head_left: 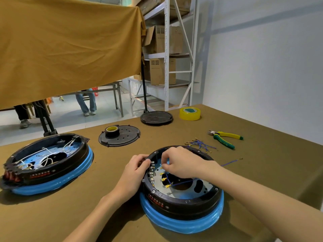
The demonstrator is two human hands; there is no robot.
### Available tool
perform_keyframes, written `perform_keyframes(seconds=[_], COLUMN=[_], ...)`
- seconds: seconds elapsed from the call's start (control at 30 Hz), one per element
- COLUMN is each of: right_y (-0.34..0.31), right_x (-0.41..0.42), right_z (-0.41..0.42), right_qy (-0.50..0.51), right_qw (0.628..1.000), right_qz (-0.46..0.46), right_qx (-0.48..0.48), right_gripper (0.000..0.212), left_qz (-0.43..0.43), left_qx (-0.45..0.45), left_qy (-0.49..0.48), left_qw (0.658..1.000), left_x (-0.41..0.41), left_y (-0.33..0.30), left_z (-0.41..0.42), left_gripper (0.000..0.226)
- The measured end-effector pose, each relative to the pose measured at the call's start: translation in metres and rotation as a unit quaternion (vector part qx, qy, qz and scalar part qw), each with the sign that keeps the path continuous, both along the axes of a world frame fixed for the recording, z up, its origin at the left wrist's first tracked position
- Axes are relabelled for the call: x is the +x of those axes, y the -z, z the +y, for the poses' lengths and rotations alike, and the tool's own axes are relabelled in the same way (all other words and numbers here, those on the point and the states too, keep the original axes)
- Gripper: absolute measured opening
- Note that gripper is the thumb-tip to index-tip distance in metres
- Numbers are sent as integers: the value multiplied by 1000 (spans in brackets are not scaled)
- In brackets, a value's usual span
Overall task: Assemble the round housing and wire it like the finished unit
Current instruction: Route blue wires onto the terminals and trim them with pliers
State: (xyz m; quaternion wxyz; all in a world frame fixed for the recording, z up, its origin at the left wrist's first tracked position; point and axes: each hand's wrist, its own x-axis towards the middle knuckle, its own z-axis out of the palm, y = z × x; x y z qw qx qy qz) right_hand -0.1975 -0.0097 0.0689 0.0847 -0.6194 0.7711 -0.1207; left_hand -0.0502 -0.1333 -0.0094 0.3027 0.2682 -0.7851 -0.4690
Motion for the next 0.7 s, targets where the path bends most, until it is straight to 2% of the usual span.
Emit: perform_keyframes(seconds=[0.13,0.47,0.6,0.7], right_y=[11,25,27,29], right_x=[3,1,1,0], right_z=[-8,-15,-16,-17], right_qy=[4,14,17,20], right_qw=[999,997,996,996], right_qz=[32,-43,-46,-53], right_qx=[-33,-70,-71,-75], right_gripper=[17,15,15,12], left_qz=[6,19,19,-2], left_qx=[2,13,9,-25], left_qy=[-5,-6,-9,-29], left_qw=[1000,1000,1000,999], left_x=[0,1,1,3], left_y=[0,-2,-3,-8], left_z=[3,4,5,6], left_gripper=[13,14,15,12])
